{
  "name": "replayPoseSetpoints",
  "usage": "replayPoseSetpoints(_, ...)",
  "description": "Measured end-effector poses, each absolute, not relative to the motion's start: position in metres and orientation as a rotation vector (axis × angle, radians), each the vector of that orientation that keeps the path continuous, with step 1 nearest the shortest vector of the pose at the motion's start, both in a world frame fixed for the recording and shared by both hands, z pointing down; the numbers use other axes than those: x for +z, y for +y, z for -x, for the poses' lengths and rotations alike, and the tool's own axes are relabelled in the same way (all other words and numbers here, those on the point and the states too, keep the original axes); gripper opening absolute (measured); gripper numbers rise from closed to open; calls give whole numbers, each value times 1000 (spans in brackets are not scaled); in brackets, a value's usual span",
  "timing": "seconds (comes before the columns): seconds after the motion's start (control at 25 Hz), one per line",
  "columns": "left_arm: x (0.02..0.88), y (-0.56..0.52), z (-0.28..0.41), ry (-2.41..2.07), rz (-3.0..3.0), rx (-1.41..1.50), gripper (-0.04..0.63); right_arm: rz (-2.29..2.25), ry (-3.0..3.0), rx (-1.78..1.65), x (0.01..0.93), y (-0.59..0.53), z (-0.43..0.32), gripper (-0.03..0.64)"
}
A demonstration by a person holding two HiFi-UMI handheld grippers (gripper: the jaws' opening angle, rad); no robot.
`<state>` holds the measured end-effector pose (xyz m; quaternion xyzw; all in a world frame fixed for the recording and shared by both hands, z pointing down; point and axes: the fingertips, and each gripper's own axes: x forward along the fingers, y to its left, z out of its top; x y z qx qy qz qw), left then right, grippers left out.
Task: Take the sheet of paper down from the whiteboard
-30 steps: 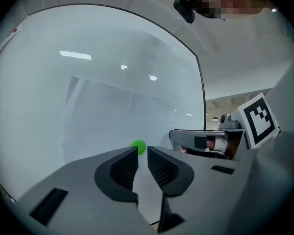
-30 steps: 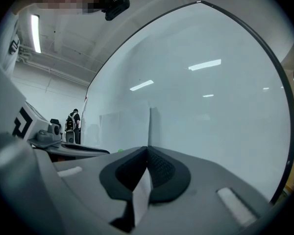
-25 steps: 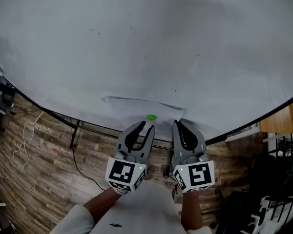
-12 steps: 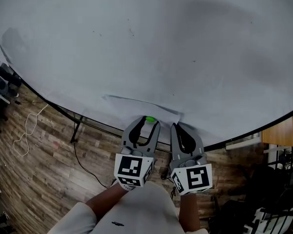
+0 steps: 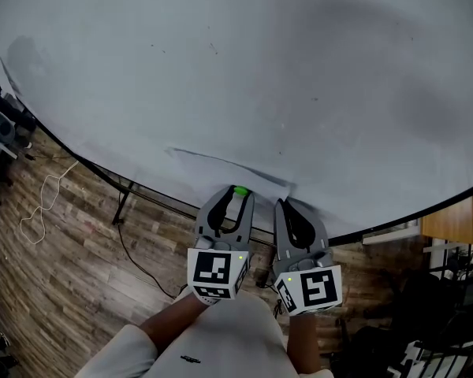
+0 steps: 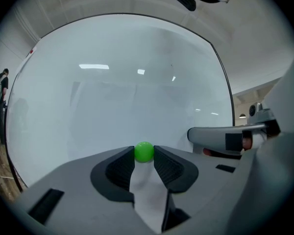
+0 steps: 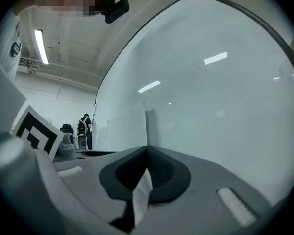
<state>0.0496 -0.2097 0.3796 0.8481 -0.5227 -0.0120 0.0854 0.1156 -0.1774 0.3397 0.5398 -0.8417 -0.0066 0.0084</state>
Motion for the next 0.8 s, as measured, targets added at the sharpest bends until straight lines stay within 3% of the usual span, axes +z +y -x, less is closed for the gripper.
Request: replayPoseSetpoints(0.8, 371, -181, -35, -1367, -2618, -66, 123, -1973, -2513, 62, 340, -154, -150, 9)
